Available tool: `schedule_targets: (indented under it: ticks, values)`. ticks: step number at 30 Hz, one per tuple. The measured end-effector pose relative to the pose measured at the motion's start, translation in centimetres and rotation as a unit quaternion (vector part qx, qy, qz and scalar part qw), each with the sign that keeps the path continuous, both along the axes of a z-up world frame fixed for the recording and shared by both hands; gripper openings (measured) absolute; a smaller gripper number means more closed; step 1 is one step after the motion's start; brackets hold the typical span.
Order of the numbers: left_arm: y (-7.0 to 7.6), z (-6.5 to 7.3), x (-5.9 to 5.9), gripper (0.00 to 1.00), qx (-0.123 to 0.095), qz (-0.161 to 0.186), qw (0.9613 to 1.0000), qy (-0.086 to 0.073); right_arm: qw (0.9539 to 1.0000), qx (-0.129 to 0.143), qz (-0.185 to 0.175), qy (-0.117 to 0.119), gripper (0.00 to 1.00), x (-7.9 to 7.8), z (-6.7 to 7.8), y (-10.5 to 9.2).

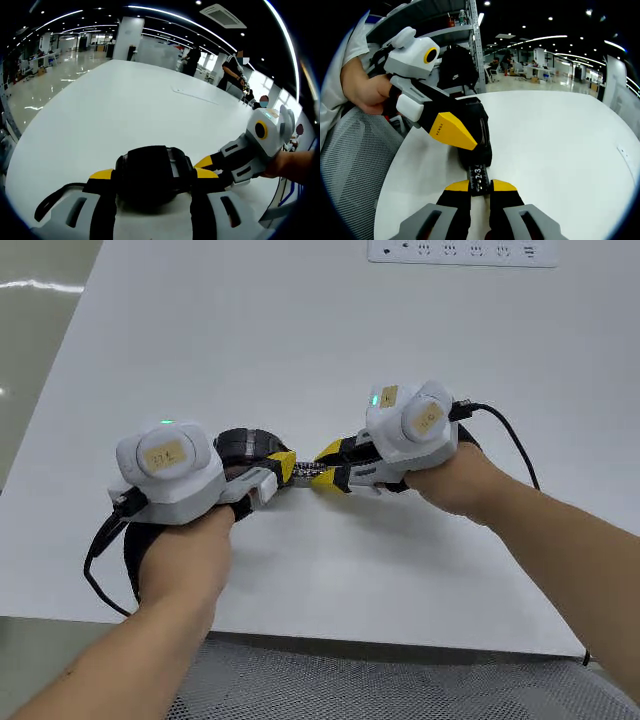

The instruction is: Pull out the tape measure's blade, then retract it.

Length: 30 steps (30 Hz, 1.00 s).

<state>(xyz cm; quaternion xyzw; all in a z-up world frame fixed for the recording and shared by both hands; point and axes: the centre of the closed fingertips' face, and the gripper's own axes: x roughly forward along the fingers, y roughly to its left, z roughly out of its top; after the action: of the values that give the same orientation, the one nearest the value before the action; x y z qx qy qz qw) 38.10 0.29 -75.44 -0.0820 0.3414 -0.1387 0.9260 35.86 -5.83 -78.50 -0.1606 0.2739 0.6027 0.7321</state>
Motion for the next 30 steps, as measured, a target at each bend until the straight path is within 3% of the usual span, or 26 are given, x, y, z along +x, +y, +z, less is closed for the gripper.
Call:
schedule_targets:
  ticks: [19, 30]
  values:
    - [0.0, 0.0, 0.0, 0.56, -0.005, 0.001, 1.0000, -0.003, 0.9999, 0.011, -0.005, 0.003, 0.10, 0.4, -0.1, 1.2]
    - [-0.2, 0.0, 0.0, 0.57, -0.001, -0.002, 0.9999, -0.011, 1.0000, 0.002, -0.006, -0.002, 0.13, 0.2, 0.0, 1.4]
